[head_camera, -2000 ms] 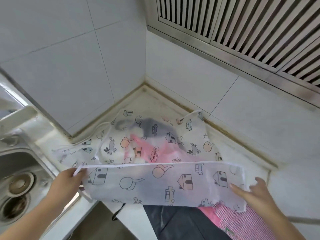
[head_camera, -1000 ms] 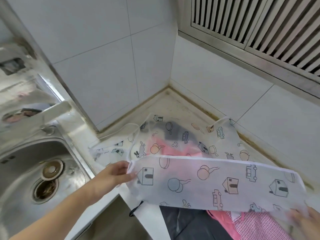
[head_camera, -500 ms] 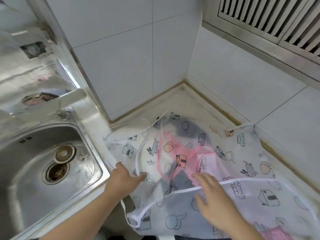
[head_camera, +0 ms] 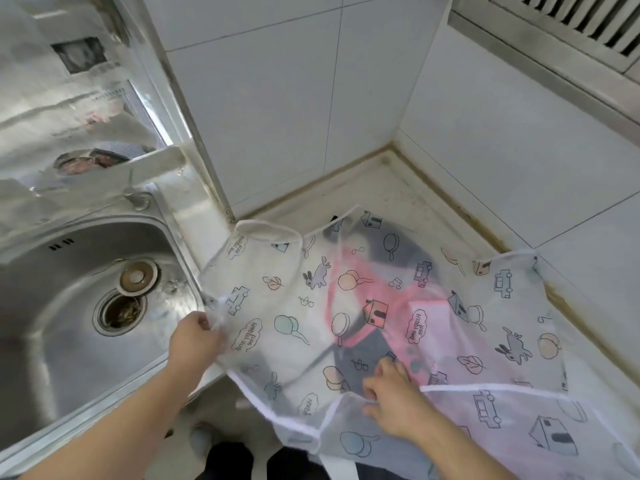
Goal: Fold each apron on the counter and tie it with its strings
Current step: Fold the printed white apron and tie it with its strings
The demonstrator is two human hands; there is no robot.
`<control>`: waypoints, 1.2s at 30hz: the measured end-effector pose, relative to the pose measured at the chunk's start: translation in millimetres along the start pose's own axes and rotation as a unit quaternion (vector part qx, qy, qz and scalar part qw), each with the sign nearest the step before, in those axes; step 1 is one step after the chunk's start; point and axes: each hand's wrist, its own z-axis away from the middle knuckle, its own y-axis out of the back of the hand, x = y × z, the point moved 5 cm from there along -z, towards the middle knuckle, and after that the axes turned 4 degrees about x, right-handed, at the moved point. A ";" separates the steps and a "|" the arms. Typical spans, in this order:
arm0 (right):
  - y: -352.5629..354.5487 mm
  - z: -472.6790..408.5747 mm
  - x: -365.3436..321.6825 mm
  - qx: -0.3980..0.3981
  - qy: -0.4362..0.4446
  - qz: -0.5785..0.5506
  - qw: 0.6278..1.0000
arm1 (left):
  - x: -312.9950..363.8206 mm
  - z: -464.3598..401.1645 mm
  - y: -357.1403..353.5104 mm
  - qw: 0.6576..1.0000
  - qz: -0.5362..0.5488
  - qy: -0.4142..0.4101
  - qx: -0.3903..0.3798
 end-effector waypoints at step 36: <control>76.9 122.0 221.6 -0.145 -0.297 0.076 0.941 | 48.0 25.2 -34.2 0.947 -0.172 -0.163 -0.216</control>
